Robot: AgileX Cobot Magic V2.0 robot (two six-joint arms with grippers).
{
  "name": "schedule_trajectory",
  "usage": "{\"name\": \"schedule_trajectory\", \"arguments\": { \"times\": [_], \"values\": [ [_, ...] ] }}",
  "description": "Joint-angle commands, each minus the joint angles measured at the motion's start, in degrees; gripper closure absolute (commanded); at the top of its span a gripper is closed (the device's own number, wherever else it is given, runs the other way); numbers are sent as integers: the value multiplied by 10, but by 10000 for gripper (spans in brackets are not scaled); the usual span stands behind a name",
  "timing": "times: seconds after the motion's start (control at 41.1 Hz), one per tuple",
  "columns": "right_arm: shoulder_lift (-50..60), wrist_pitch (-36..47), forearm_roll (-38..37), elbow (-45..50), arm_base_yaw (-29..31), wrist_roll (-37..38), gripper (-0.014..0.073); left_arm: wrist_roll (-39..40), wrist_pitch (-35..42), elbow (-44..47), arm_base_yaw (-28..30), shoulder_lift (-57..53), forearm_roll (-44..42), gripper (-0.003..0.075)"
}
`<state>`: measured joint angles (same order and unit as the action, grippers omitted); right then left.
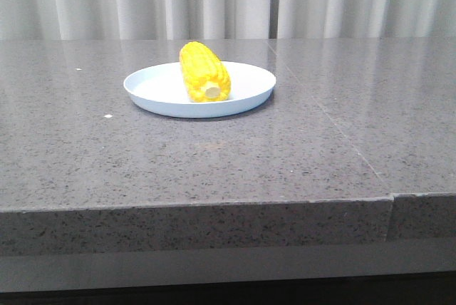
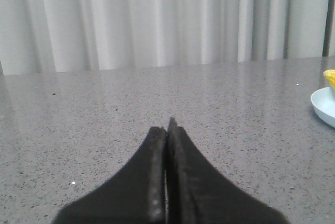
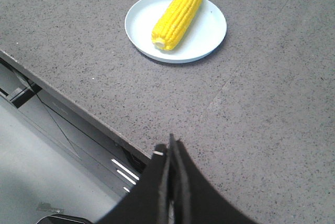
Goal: Place corn on plate with both arms
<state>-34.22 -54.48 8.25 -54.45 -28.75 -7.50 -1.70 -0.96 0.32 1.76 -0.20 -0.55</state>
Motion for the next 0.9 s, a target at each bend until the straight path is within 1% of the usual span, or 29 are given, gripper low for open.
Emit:
{"name": "schedule_trajectory", "arguments": {
  "times": [0.0,0.049,0.122,0.268,0.414,0.462,0.608,0.754,0.876],
  "values": [
    [4,45,-2,-5,2,-2,662,6,46,1,-1,-11,5,740],
    [14,63,-6,11,17,-8,662,6,46,1,-1,-11,5,740],
    [43,117,-7,54,63,-8,662,6,46,1,-1,-11,5,740],
    [124,267,-7,187,160,-8,662,6,46,1,-1,-11,5,740],
    [213,371,-5,311,225,-8,662,6,46,1,-1,-11,5,740],
    [241,403,-5,348,237,-8,662,6,46,1,-1,-11,5,740],
    [309,461,-5,443,260,-8,662,6,46,1,-1,-11,5,740],
    [357,500,-5,503,277,-8,662,6,46,1,-1,-11,5,740],
    [356,540,7,539,294,-8,662,6,46,1,-1,-11,5,740]
  ]
}}
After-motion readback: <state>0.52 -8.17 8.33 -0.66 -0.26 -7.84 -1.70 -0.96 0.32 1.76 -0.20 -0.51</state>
